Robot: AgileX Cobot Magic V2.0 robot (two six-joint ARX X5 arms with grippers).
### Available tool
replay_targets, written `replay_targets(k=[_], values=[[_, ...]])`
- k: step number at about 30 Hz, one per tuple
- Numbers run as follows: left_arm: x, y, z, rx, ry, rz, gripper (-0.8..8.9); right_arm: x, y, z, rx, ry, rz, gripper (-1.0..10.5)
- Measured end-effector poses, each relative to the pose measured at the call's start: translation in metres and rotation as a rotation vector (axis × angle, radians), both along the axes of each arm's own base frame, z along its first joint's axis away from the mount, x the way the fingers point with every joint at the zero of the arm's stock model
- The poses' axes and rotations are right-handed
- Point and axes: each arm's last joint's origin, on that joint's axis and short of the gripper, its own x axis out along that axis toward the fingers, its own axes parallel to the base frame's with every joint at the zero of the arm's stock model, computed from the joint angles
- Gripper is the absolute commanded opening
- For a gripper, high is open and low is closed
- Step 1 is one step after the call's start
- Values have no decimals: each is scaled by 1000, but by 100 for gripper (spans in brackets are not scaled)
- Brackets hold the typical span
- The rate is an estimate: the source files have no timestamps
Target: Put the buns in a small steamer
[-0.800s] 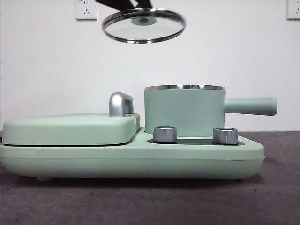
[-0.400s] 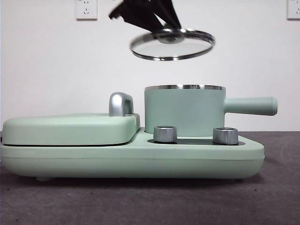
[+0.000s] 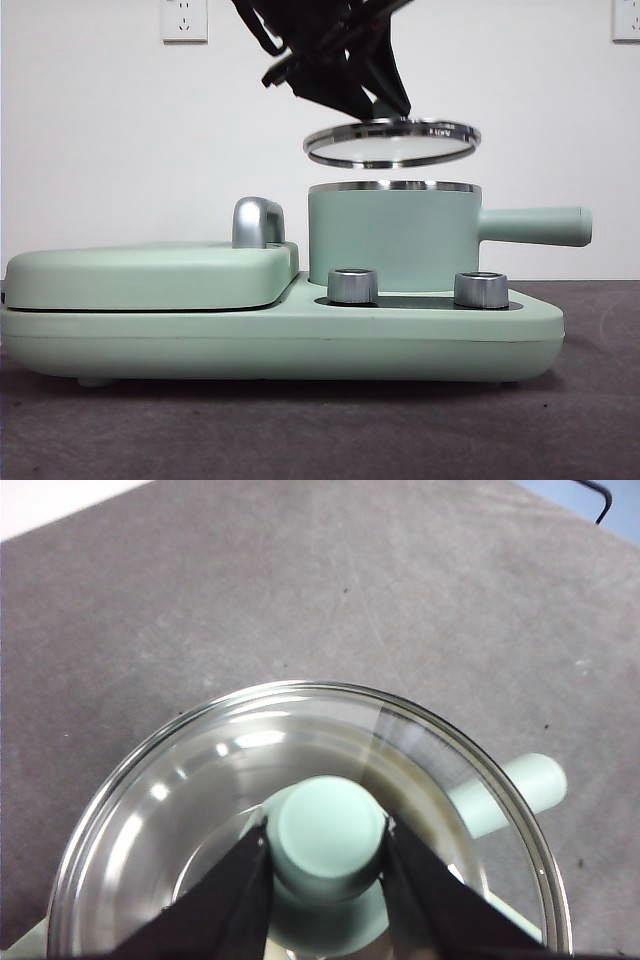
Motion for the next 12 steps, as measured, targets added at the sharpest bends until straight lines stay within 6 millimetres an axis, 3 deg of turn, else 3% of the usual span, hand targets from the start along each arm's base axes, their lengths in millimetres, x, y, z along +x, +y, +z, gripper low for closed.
replay_targets(k=[7,12], values=[[4,-4,-3,-2,-39,-14,7,0,0,0,0,0,0,443],[11,-9,-19,29,-9,-18,7,0,0,0,0,0,0,443]])
